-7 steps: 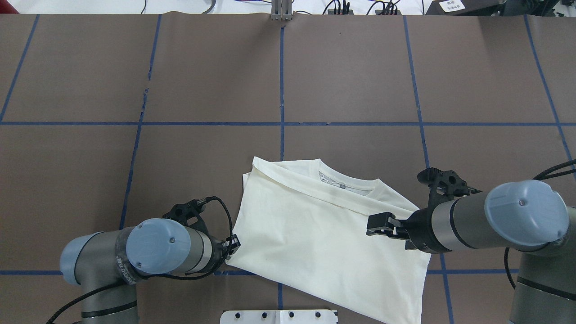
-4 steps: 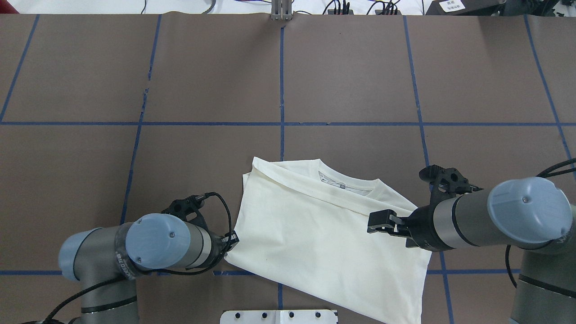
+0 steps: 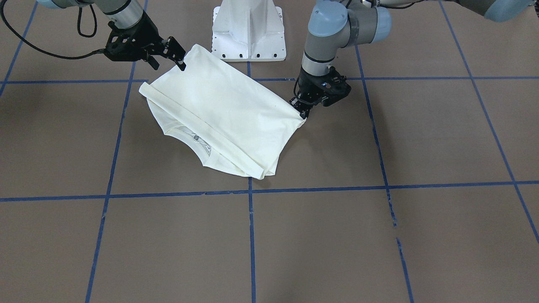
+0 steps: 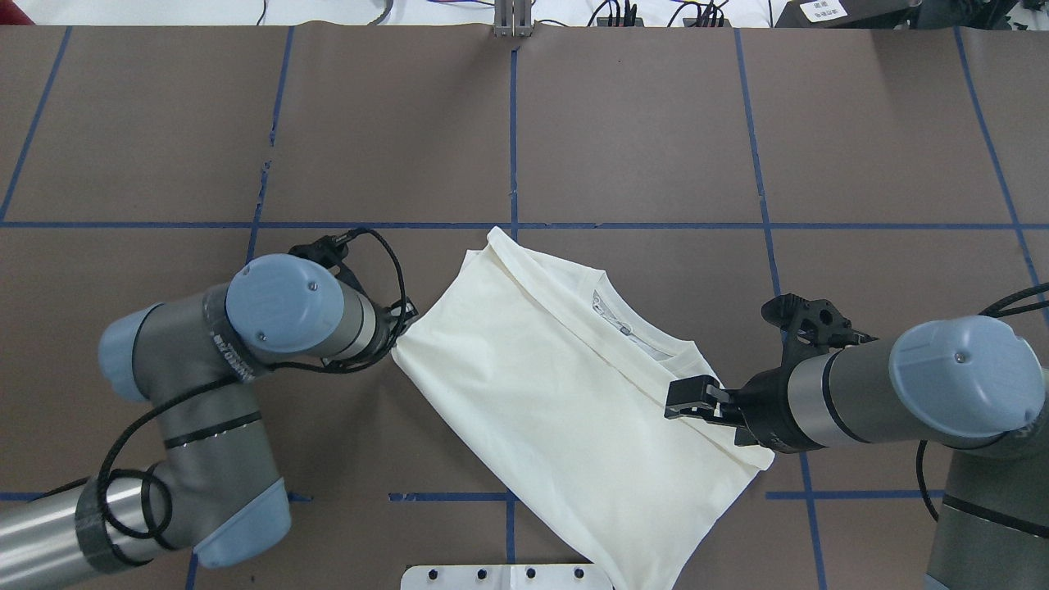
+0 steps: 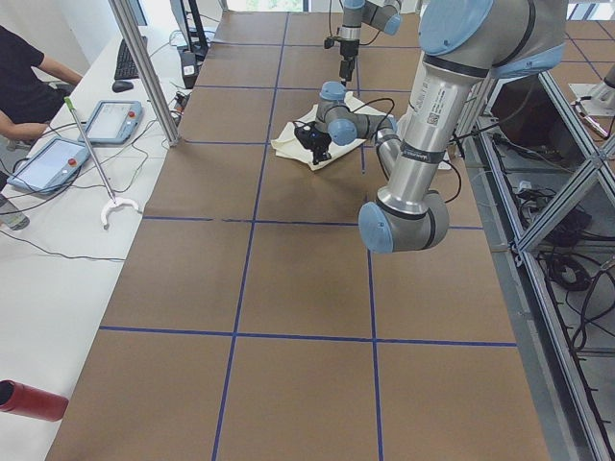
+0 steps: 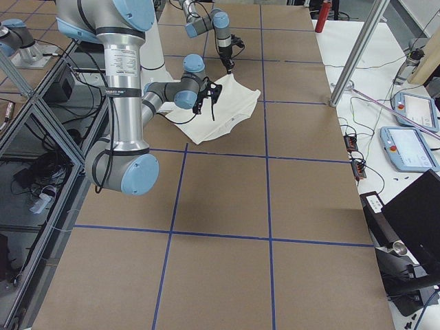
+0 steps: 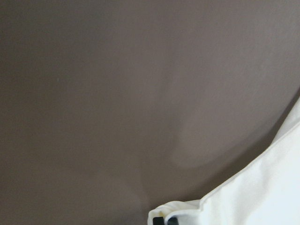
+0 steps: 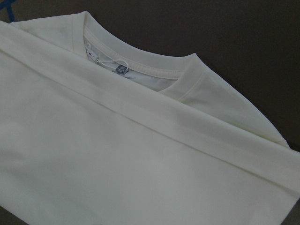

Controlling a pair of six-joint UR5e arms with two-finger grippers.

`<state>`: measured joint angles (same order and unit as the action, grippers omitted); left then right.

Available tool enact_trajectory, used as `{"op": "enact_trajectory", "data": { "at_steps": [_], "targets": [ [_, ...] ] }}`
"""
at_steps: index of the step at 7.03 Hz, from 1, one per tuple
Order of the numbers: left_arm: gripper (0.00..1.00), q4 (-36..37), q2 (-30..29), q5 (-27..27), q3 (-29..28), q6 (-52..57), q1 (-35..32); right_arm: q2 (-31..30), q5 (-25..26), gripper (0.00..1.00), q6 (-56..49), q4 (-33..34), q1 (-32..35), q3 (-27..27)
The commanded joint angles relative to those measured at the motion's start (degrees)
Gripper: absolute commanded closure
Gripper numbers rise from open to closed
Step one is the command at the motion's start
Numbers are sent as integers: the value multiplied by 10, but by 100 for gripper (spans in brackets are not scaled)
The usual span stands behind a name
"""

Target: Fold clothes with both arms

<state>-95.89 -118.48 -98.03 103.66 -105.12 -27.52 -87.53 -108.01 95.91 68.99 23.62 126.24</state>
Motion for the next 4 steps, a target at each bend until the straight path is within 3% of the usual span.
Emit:
{"op": "enact_trajectory", "data": {
  "at_steps": [1,2,4],
  "targets": [
    [100,-10,-64,15,-92,67,-72,1,2,0,0,0,9,-3],
    [100,-40,-95,15,-147,111,-104,3,2,0,0,0,15,-7],
    [100,-173,-167,15,-321,155,-136,3,4,0,-1,0,19,-16]
  ]
}}
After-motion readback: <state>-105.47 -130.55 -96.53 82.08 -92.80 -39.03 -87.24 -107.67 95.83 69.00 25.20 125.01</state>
